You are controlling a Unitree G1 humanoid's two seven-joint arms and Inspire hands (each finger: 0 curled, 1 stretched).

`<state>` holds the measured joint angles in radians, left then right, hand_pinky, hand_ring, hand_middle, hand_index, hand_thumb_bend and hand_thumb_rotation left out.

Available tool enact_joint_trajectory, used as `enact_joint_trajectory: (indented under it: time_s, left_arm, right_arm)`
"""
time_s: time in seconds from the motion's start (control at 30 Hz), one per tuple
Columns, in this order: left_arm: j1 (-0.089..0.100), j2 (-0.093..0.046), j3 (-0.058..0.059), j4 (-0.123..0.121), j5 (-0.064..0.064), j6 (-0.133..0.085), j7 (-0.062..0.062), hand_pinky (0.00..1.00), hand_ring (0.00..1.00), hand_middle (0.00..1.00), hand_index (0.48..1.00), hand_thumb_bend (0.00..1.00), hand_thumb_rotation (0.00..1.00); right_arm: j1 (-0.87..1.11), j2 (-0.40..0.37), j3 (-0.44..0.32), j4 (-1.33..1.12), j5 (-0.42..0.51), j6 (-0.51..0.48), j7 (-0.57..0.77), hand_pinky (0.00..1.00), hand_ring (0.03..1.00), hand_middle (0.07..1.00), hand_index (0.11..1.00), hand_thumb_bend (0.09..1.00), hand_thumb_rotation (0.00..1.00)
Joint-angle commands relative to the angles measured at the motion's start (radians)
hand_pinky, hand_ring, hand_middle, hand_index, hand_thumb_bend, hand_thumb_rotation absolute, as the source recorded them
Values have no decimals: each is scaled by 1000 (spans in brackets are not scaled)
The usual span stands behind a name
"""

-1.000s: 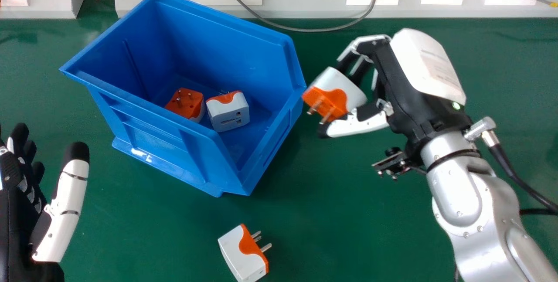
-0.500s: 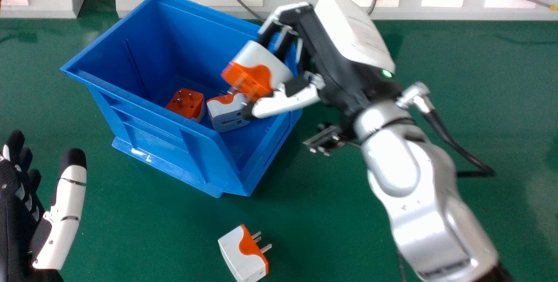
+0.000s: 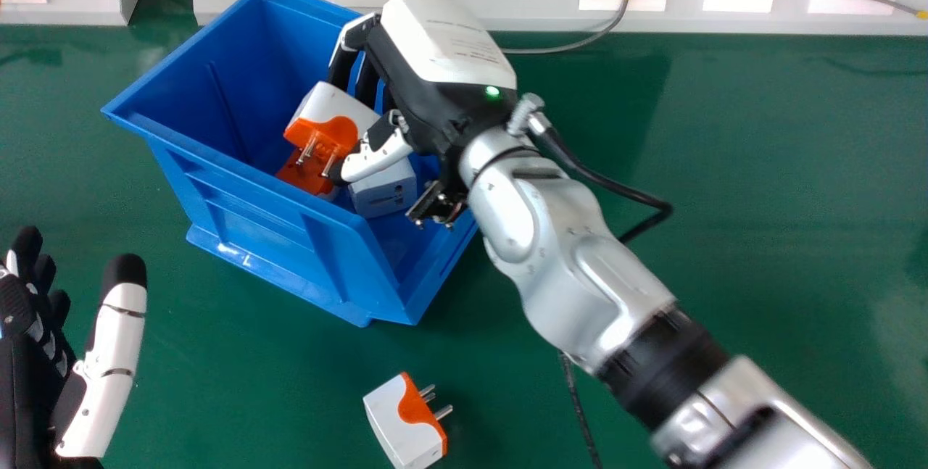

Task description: Pick all objects and put in blue box

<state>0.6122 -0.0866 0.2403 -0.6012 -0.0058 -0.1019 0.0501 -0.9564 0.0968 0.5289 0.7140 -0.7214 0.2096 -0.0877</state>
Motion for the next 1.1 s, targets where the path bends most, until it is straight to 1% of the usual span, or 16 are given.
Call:
enact_joint_trajectory:
  time_s: [0.0, 0.1, 0.2, 0.23, 0.3, 0.33, 0.43, 0.57, 0.67, 0.77, 0.8, 0.87, 0.93, 0.97, 1.0, 1.07]
  left_arm:
    - [11, -6, -4, -21, 2, -27, 9, 1000, 1000, 1000, 1000, 433, 551]
    - [16, -10, -6, -20, 5, -34, 8, 1000, 1000, 1000, 1000, 393, 521]
    - [24, -11, -10, -24, 27, -31, 16, 1000, 1000, 1000, 1000, 385, 535]
    - [25, -14, -11, -25, 23, -31, 17, 1000, 1000, 1000, 1000, 388, 540]
    - [28, -10, -11, -20, 29, -38, 20, 1000, 1000, 1000, 1000, 375, 537]
    - [27, -8, -11, -17, 24, -39, 19, 1000, 1000, 1000, 1000, 383, 548]
    - [16, -8, -10, -6, 3, -43, 15, 1000, 1000, 1000, 1000, 394, 536]
    - [-1, -2, -7, 9, -4, -46, 13, 1000, 1000, 1000, 1000, 400, 528]
    - [-15, 4, -4, 20, -7, -50, 9, 1000, 1000, 1000, 1000, 414, 538]
    - [-26, 6, -5, 19, -14, -39, 8, 1000, 1000, 1000, 1000, 424, 545]
    - [-32, 4, -6, 19, -15, -38, 10, 1000, 1000, 1000, 997, 427, 546]
    - [-45, 1, -6, 26, -20, -43, 11, 1000, 1000, 994, 979, 441, 528]
    - [-54, 1, -8, 31, -7, -44, 16, 1000, 1000, 984, 961, 461, 518]
    - [-57, 5, -9, 32, 5, -40, 18, 1000, 1000, 981, 957, 474, 528]
    - [-58, 8, -11, 32, 14, -36, 19, 1000, 1000, 983, 960, 482, 549]
    - [-63, 11, -12, 35, 25, -31, 20, 1000, 1000, 990, 977, 501, 571]
  right_arm:
    - [-90, 41, -6, 68, 3, -8, -37, 318, 436, 517, 494, 490, 112]
    - [-128, 76, -35, 167, 41, -10, -68, 296, 409, 507, 492, 487, 134]
    - [-154, 85, -27, 238, 43, -10, -76, 277, 383, 479, 493, 487, 140]
    - [-149, 82, -30, 239, 50, -22, -81, 261, 358, 462, 493, 488, 140]
    - [-143, 82, -56, 241, 90, -43, -73, 245, 335, 457, 494, 490, 144]
    - [-138, 80, -64, 239, 106, -59, -71, 251, 343, 470, 494, 491, 145]
    - [-122, 68, -63, 225, 121, -93, -73, 425, 569, 686, 706, 497, 277]
    - [-108, 57, -62, 198, 130, -112, -70, 452, 619, 757, 789, 510, 367]
    - [-87, 49, -77, 160, 145, -119, -75, 471, 637, 759, 787, 501, 328]
    - [-62, 34, -87, 99, 151, -108, -71, 530, 673, 743, 753, 513, 244]
    - [-50, 26, -89, 69, 152, -106, -68, 527, 663, 723, 737, 519, 218]
    - [-3, 6, -102, -28, 158, -106, -73, 419, 544, 631, 689, 528, 140]
    - [63, -18, -117, -163, 163, -98, -61, 360, 480, 589, 652, 525, 57]
    - [104, -32, -122, -247, 162, -79, -41, 370, 501, 611, 647, 525, 32]
    - [142, -44, -125, -327, 159, -58, -21, 431, 588, 689, 678, 526, 28]
    - [228, -67, -124, -487, 135, -19, -3, 497, 668, 762, 715, 527, 59]
